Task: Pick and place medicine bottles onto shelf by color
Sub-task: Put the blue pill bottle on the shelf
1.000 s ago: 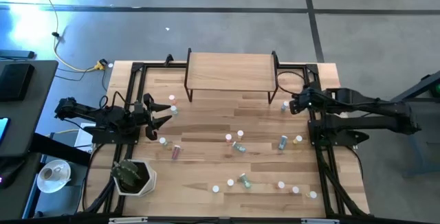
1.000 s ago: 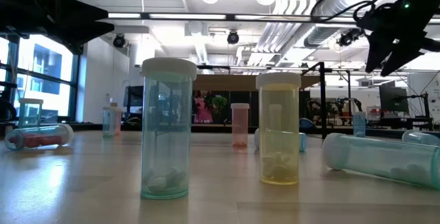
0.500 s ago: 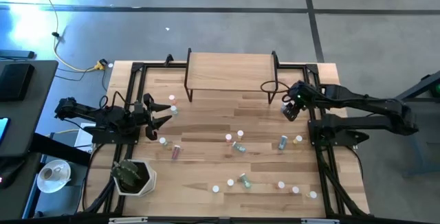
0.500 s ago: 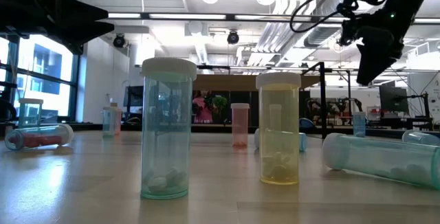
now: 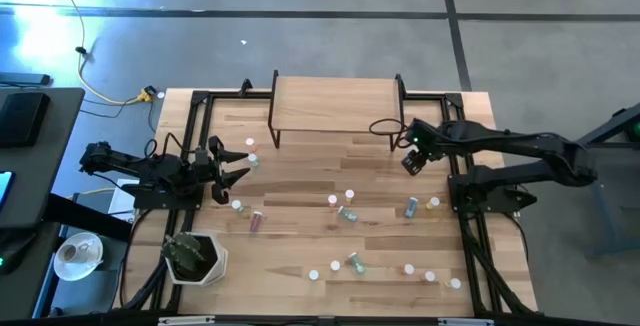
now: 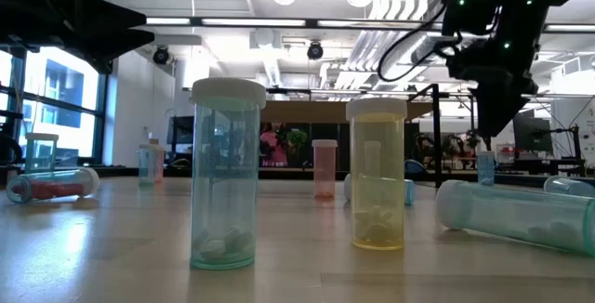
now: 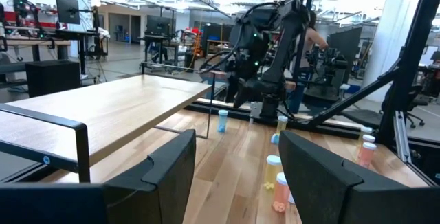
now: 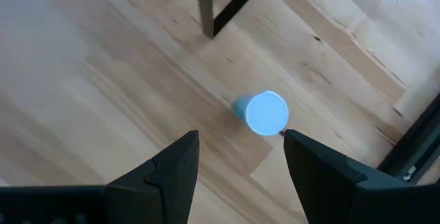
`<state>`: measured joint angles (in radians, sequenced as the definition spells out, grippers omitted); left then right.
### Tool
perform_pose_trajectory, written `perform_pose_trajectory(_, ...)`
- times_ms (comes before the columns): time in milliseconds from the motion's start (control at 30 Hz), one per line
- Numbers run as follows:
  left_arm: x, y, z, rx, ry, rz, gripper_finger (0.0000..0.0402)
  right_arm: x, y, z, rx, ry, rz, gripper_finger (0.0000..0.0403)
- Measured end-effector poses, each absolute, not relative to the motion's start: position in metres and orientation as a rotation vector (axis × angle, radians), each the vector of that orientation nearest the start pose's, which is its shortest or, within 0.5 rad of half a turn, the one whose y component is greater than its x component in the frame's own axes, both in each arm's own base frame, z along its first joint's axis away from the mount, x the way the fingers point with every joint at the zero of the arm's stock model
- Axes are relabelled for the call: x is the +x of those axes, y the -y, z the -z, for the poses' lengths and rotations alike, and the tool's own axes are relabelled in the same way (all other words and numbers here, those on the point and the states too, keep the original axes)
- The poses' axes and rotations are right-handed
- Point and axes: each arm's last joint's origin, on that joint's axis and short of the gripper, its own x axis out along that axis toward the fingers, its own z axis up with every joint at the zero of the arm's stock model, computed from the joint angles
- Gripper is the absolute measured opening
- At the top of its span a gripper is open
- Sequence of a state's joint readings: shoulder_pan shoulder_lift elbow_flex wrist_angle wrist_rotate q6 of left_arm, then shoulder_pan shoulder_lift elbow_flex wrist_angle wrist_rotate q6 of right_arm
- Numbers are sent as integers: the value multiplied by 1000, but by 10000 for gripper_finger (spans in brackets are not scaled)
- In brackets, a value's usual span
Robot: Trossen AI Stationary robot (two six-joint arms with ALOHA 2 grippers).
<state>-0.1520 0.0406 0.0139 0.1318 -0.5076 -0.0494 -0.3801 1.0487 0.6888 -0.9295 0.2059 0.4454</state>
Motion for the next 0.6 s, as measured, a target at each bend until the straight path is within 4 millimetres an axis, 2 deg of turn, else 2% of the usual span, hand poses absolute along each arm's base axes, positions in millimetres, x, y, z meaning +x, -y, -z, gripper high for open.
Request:
perform_pose_trajectory(400, 96, 1, -177, -83, 109, -353, 200, 160, 73, -197, 482, -1217, 906, 203)
perform_pose_trajectory(600, 96, 1, -177, -83, 109, -353, 200, 167, 75, -190, 482, -1232, 914, 203)
